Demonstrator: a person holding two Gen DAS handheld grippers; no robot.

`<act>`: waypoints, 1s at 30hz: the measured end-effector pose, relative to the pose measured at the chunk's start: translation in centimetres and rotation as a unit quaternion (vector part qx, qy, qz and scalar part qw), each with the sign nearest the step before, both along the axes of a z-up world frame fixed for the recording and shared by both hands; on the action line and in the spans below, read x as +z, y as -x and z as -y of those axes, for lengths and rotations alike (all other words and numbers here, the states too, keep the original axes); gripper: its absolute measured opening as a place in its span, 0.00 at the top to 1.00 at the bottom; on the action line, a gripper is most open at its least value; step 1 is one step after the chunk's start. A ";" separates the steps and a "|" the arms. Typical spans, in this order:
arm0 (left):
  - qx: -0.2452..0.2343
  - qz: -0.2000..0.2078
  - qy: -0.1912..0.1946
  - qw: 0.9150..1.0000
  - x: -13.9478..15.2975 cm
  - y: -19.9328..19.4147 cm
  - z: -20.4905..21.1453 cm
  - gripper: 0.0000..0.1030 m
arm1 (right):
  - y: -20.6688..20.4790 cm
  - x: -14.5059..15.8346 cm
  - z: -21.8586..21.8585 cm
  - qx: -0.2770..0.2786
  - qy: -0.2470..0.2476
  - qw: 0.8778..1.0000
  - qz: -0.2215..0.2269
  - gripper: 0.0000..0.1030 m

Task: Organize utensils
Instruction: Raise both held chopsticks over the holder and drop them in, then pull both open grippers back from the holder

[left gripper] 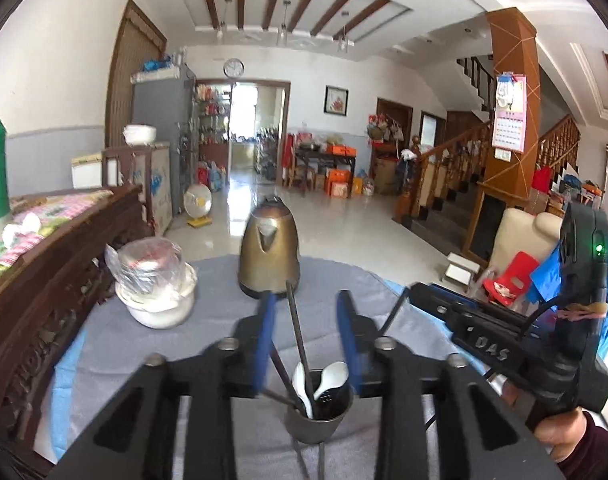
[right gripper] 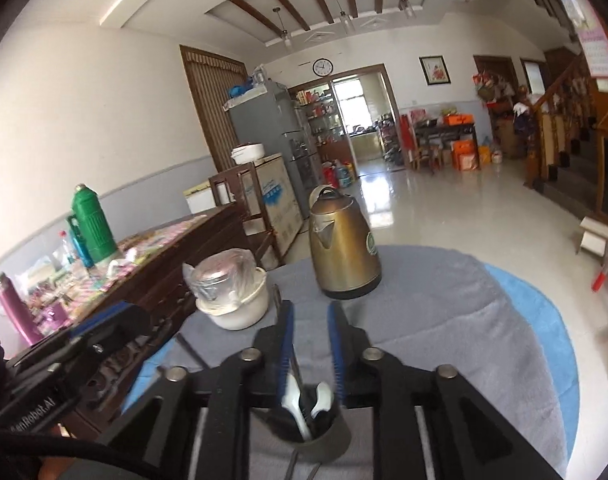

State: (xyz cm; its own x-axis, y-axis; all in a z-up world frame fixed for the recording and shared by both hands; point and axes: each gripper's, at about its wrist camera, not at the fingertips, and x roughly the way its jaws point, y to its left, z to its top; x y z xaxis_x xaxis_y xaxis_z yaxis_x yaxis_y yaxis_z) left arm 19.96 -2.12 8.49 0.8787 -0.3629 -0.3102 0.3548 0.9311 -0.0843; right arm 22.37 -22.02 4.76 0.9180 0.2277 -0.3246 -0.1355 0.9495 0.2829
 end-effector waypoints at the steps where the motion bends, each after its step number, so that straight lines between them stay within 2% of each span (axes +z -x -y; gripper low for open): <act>1: 0.002 0.007 0.000 1.000 0.3 0.6 -0.3 0.63 | 0.6 -0.2 0.3 -0.002 -0.006 1.000 0.002 0.76; 2: 0.005 0.015 0.000 1.000 0.4 1.7 -0.8 0.61 | 1.4 -0.3 1.0 -0.008 -0.018 1.000 0.007 0.76; 4: 0.021 0.025 -0.004 0.999 0.3 3.4 -1.5 0.48 | 2.9 -0.7 2.1 -0.021 -0.038 0.999 0.013 0.76; 5: 0.030 0.028 -0.005 0.999 0.1 4.0 -1.9 0.46 | 3.6 -1.0 2.6 -0.027 -0.049 0.998 0.015 0.76; 7: 0.040 0.024 -0.011 0.999 -0.7 5.2 -2.2 0.43 | 4.9 -1.3 3.4 -0.035 -0.062 0.997 0.015 0.76; 9: 0.051 0.010 -0.017 0.999 -2.0 6.3 -2.5 0.33 | 6.3 -2.2 4.3 -0.044 -0.070 0.997 0.007 0.76; 15: 0.051 -0.068 -0.021 0.996 -6.6 8.2 -2.2 0.32 | 9.1 -6.5 6.3 -0.058 -0.105 0.991 -0.052 0.76; 20: 0.039 -0.125 -0.023 0.991 -9.0 10.0 -1.1 0.32 | 11.3 -7.5 6.7 -0.060 -0.105 0.990 -0.074 0.76; 28: 0.036 -0.139 -0.067 0.987 -10.1 14.0 -0.1 0.30 | 14.6 -7.4 5.8 -0.054 -0.099 0.990 -0.079 0.75; 30: 0.046 -0.134 -0.077 0.987 -10.2 15.0 -0.6 0.28 | 15.4 -7.5 5.7 -0.053 -0.102 0.990 -0.081 0.69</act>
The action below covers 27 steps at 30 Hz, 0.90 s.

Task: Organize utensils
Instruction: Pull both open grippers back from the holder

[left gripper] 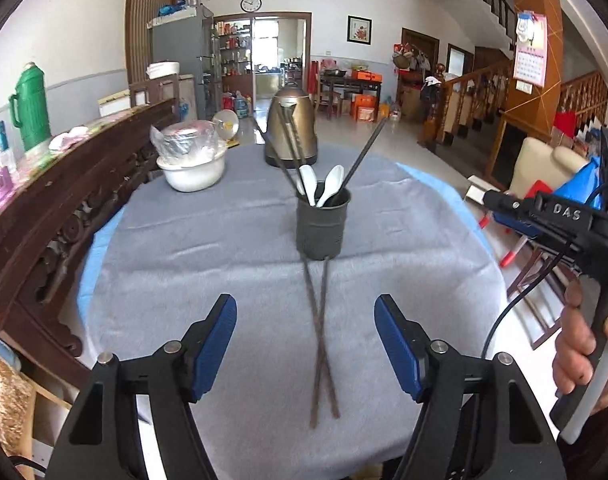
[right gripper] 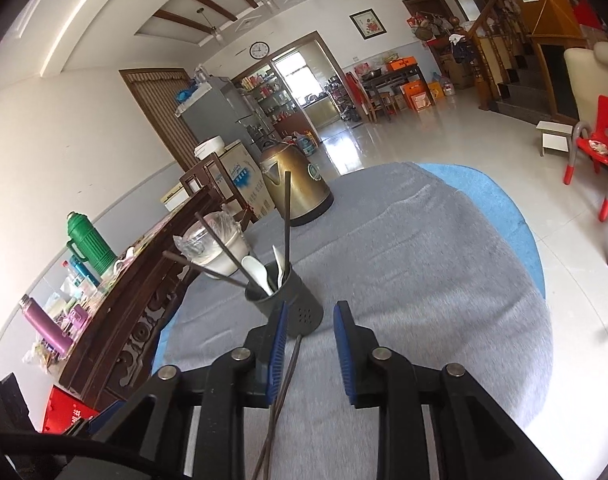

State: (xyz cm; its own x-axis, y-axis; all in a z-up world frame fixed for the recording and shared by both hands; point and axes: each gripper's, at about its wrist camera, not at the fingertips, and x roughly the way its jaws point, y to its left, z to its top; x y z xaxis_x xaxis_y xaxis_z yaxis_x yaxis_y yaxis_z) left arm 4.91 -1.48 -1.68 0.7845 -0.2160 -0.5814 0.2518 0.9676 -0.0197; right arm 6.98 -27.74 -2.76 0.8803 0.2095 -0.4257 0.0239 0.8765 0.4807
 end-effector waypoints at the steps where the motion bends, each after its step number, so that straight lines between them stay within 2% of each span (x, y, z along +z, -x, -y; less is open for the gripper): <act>1: 0.004 0.002 -0.004 1.000 0.0 0.4 -0.2 0.27 | 0.3 -0.1 -0.1 0.000 0.000 1.000 -0.001 0.66; 2: 0.010 0.002 -0.006 1.000 -0.1 1.0 -0.6 0.27 | 0.8 -0.3 -0.1 0.000 0.001 1.000 -0.002 0.59; 3: 0.014 0.001 -0.006 1.000 -0.2 1.3 -1.0 0.26 | 1.3 -0.4 -0.2 -0.002 0.005 1.000 -0.002 0.43; 4: 0.016 -0.001 -0.007 1.000 -0.3 1.6 -1.2 0.25 | 1.8 -0.5 -0.3 -0.004 0.008 1.000 0.002 0.40; 11: 0.042 -0.032 -0.024 0.998 -3.4 3.0 -3.3 0.23 | 4.2 -1.6 -2.4 -0.005 0.063 0.998 0.024 0.40; 16: 0.056 -0.063 -0.017 0.996 -5.3 3.0 -3.9 0.23 | 4.0 -3.7 -3.9 -0.002 0.059 0.998 0.006 0.40; 22: 0.074 -0.037 -0.031 0.996 -5.4 3.9 -4.1 0.23 | 3.8 -5.0 -5.7 0.003 0.058 0.998 -0.006 0.40; 27: 0.085 -0.036 -0.037 0.995 -5.3 4.0 -4.0 0.23 | 3.9 -5.6 -6.1 0.009 0.048 0.999 -0.014 0.40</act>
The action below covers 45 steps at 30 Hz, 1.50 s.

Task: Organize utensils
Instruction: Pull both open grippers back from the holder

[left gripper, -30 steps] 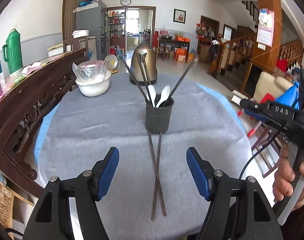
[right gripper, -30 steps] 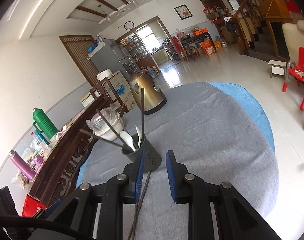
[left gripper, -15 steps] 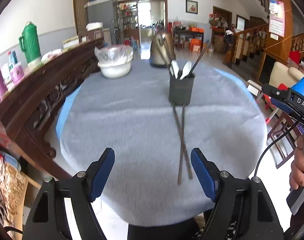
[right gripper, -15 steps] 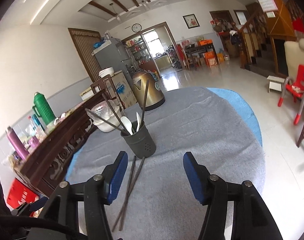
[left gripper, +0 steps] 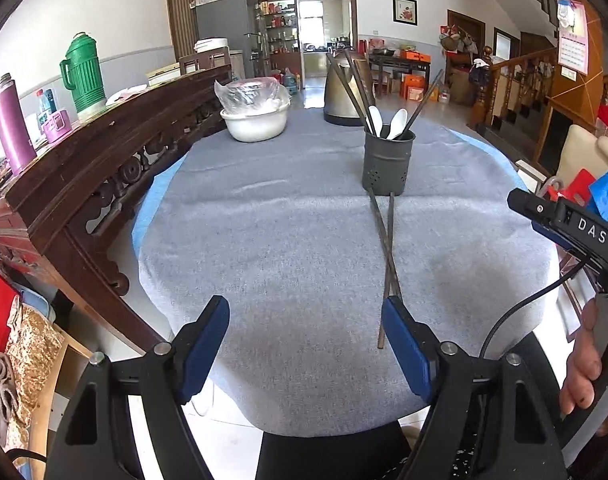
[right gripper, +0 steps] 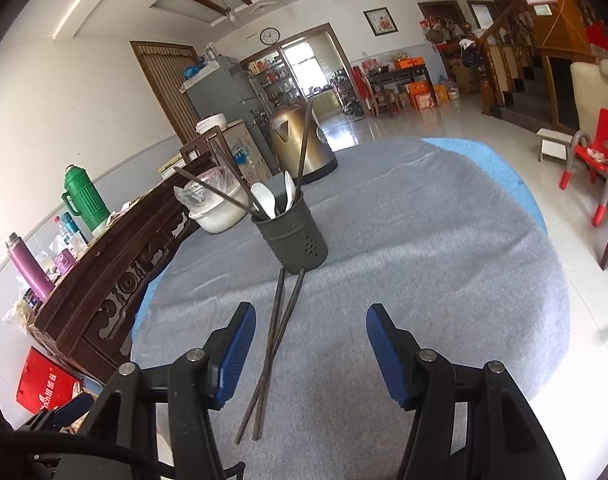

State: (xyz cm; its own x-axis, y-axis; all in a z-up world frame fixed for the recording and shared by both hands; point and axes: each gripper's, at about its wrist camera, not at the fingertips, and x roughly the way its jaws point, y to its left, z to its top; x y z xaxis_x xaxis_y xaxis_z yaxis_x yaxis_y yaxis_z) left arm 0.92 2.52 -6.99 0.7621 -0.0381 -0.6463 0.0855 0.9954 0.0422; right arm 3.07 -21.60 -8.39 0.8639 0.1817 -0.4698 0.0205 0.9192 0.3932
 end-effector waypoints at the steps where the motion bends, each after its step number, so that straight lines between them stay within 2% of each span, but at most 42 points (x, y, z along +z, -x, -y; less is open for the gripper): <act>1: 0.001 0.000 -0.002 1.000 0.0 0.0 0.1 0.23 | 0.1 -0.1 0.0 0.000 -0.001 1.000 -0.001 0.40; 10: -0.003 0.008 -0.037 0.999 0.6 0.5 2.2 0.23 | 1.6 0.4 1.4 -0.012 -0.001 1.000 0.019 0.40; 18: 0.004 0.039 -0.069 0.997 1.4 1.2 3.3 0.23 | 2.3 1.0 2.4 -0.016 -0.007 0.999 0.035 0.40; 25: 0.013 0.040 -0.066 0.997 1.2 0.9 2.7 0.23 | 1.9 0.4 2.6 -0.009 -0.002 1.000 0.020 0.40; 37: 0.050 0.025 -0.029 0.998 0.3 0.3 -0.2 0.23 | 1.0 -0.5 -1.2 0.022 0.034 0.999 -0.002 0.40; 40: 0.056 0.021 -0.021 0.998 0.1 0.1 -0.9 0.23 | 1.0 -0.7 -1.6 0.020 0.040 0.999 -0.004 0.43; 42: 0.058 0.019 -0.017 0.998 -0.1 0.0 -1.2 0.23 | 0.8 -0.9 -1.8 0.024 0.039 0.999 -0.011 0.52; 44: 0.060 0.016 -0.013 0.998 -0.3 -0.1 -1.5 0.23 | 0.5 -1.0 -1.8 0.026 0.035 0.999 -0.020 0.56; 45: 0.060 0.014 -0.011 0.998 -0.5 -0.1 -1.6 0.23 | 0.2 -1.2 -1.9 0.027 0.032 0.999 -0.025 0.62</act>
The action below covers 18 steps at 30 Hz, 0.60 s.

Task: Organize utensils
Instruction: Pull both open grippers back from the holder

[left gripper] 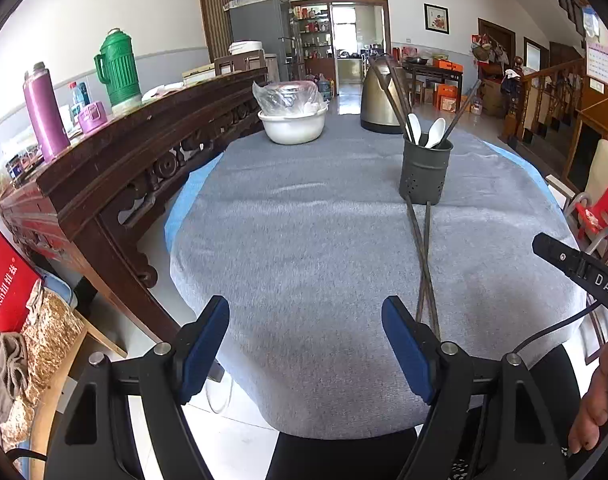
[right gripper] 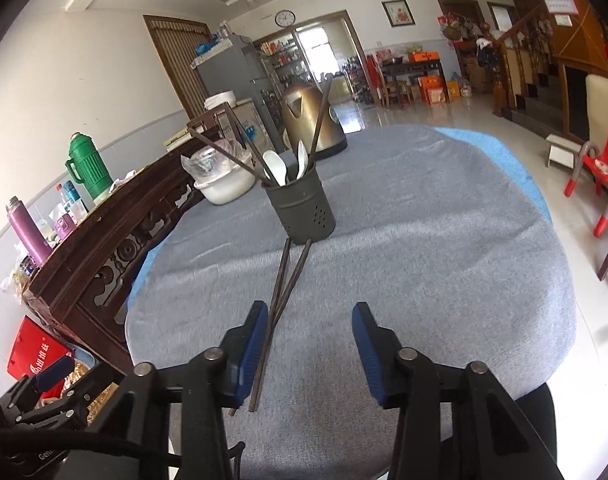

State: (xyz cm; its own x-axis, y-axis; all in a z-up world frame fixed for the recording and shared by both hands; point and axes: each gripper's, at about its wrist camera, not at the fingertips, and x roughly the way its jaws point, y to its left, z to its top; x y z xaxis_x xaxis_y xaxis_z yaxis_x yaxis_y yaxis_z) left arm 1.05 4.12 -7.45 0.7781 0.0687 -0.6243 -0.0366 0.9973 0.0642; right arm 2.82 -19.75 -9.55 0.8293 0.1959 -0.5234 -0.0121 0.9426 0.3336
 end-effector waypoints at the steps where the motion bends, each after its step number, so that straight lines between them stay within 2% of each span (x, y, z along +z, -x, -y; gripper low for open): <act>1: 0.000 -0.002 0.001 1.000 -0.1 -0.1 -0.1 0.23 | -0.2 -0.1 0.0 0.002 -0.001 1.000 -0.005 0.62; 11: 0.009 -0.017 0.020 1.000 -1.1 -0.6 -1.5 0.23 | -2.3 -0.2 -1.0 0.011 -0.008 0.999 -0.038 0.61; 18: 0.017 -0.031 0.033 0.999 -2.0 -1.2 -2.6 0.23 | -6.7 0.8 -1.6 0.016 -0.024 0.998 -0.051 0.61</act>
State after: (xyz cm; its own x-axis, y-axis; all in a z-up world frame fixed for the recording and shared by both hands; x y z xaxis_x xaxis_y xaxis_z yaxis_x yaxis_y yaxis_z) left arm 2.25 6.67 -9.48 0.7363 0.0516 -0.6747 -0.0688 0.9976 0.0013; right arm 9.48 -18.10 -8.70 0.7646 0.2494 -0.5943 -0.0063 0.9250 0.3800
